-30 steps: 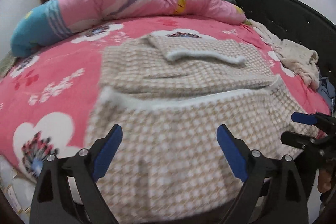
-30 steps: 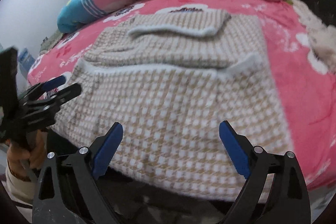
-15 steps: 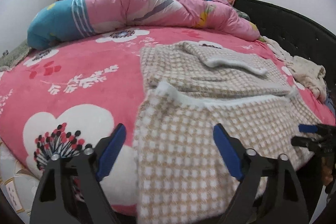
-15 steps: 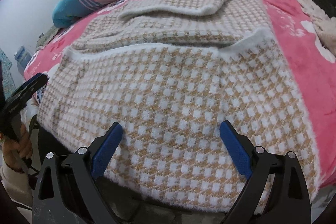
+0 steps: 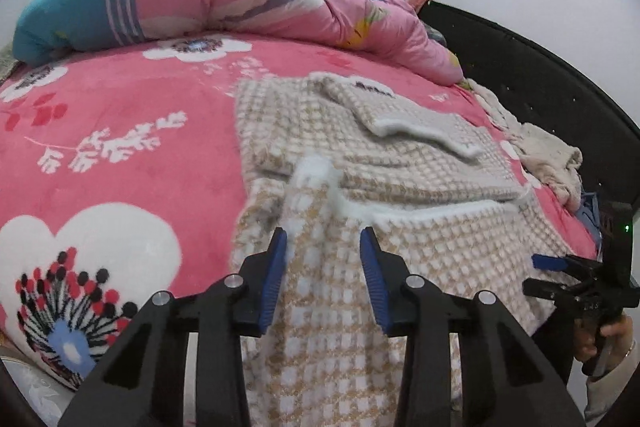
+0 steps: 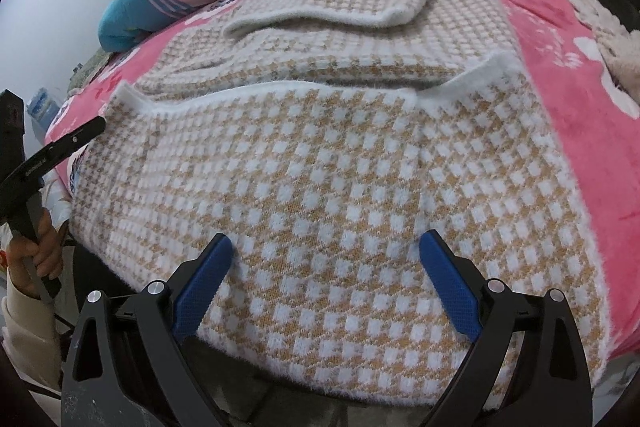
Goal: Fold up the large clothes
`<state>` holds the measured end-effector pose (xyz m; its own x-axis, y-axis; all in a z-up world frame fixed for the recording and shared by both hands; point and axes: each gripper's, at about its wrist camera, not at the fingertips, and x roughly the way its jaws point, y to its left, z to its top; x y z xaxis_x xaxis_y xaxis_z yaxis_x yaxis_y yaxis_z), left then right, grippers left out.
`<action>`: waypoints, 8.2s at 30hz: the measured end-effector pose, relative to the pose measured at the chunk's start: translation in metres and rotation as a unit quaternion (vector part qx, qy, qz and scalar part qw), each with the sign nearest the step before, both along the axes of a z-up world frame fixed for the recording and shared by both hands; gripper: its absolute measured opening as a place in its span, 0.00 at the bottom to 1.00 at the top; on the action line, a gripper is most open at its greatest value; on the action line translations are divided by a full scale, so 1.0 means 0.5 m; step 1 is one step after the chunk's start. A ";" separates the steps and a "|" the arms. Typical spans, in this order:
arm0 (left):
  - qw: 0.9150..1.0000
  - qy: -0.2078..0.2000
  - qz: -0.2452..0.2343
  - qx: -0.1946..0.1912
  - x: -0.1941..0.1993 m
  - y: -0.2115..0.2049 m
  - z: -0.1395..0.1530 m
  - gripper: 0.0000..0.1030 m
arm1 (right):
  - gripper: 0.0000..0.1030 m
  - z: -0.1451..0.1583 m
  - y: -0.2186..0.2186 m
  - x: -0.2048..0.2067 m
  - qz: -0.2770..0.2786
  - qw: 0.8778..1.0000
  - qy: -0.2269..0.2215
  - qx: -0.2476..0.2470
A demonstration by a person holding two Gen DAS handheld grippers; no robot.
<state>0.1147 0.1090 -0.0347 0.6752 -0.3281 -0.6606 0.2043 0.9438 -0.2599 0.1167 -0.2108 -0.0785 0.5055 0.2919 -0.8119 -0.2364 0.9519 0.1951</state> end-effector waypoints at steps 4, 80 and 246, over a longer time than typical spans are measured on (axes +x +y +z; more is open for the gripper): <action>1.000 0.030 0.008 -0.002 0.039 0.011 -0.019 0.36 | 0.89 0.001 0.005 -0.001 0.000 1.000 0.001 -0.001; 0.980 0.040 0.037 0.189 0.033 -0.106 -0.039 0.38 | 0.55 0.051 -0.242 0.067 -0.054 0.989 0.056 0.128; 0.997 -0.016 0.012 0.071 0.293 -0.051 0.061 0.60 | 0.62 0.142 -0.247 0.287 -0.047 0.995 -0.078 0.036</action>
